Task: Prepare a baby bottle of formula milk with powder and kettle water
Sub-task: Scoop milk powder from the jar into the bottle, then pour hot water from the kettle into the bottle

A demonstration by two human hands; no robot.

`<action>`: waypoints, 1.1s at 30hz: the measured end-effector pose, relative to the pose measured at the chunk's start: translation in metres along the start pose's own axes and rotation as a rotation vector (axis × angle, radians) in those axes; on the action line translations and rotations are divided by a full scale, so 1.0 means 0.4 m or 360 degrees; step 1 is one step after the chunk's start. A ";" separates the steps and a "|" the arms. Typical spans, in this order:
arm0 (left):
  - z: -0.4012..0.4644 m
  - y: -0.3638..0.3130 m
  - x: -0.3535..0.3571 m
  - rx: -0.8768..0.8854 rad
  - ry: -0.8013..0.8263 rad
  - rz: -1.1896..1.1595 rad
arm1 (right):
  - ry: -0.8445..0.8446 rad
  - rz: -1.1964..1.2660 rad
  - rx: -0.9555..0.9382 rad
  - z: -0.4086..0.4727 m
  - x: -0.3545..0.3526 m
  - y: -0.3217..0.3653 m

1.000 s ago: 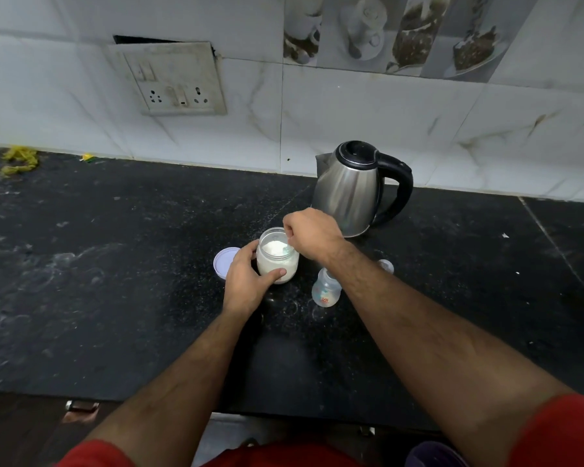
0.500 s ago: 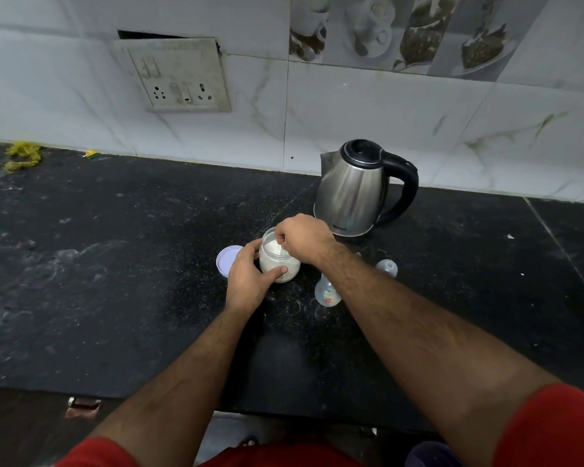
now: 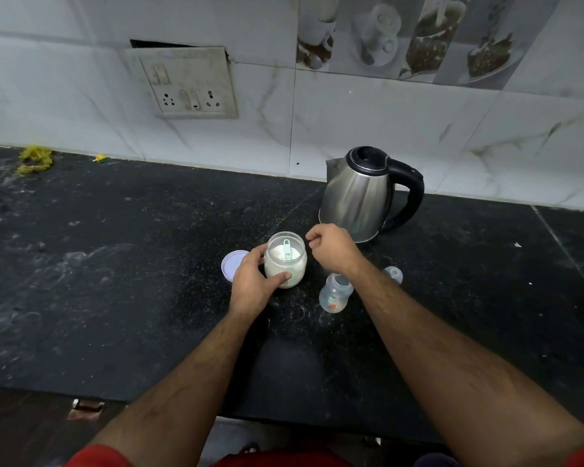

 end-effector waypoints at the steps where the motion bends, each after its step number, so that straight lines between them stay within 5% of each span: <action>1: -0.001 0.002 -0.002 0.0001 0.0006 -0.0007 | 0.0049 0.0007 0.0013 0.001 0.012 -0.004; 23: 0.008 0.031 -0.119 -0.0013 -0.0014 0.0038 | 0.0231 0.0163 0.0002 0.048 0.108 0.048; 29: -0.077 0.028 -0.108 -0.0024 -0.0462 -0.0040 | 0.0062 0.0258 -0.0019 0.028 0.043 -0.001; 33: -0.117 0.028 -0.016 0.0029 -0.0304 -0.0134 | -0.0171 0.0461 -0.0066 -0.018 -0.022 -0.071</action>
Point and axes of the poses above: each hand's wrist, its own z-axis towards the middle knuckle, its own x-axis out of the palm, y = z × x, the point moved 6 cm from there along z, towards the middle knuckle, and after that the axes turned 10 degrees about y, right-handed, at the moved point
